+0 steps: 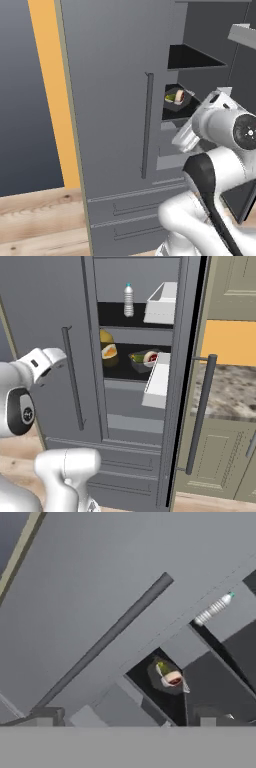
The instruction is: Place the tupperware on the second highest shelf of the fridge. Make space for the tupperware among the existing items by rearranging them on the shelves if needed. Close the fridge door when finished.
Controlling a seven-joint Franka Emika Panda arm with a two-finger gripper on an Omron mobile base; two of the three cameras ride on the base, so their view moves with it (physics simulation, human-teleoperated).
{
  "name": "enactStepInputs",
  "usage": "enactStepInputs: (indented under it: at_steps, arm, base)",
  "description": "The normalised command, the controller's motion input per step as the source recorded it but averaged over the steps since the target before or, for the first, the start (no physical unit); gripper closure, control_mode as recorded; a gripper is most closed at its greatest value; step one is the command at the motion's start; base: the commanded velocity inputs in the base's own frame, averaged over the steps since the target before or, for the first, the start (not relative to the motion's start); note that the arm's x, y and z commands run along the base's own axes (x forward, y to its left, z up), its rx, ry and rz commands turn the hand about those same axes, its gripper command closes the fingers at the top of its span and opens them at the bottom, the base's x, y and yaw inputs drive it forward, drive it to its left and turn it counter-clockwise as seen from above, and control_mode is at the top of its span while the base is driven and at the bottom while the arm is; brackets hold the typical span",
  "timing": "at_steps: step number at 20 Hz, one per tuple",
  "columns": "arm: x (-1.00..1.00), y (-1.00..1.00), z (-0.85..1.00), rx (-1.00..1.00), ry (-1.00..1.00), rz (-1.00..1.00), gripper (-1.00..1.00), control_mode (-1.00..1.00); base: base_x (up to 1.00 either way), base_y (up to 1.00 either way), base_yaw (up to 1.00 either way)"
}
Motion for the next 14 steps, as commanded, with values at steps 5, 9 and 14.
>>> enactStepInputs:
  at_steps: [5,9,14]
  arm:
    - [-0.65,-0.83,-0.01,0.62,-0.04,-0.02,-1.00,-1.00]
    - [-0.62,-0.87,-0.04,0.45,-0.05,-0.07,-1.00,-1.00]
    - [-0.27,-0.95,0.00,0.23,0.02,-0.16,-1.00,-1.00]
  base:
    - [0.00,0.00,0.00]
    - [0.00,0.00,0.00]
    - [0.00,0.00,0.00]
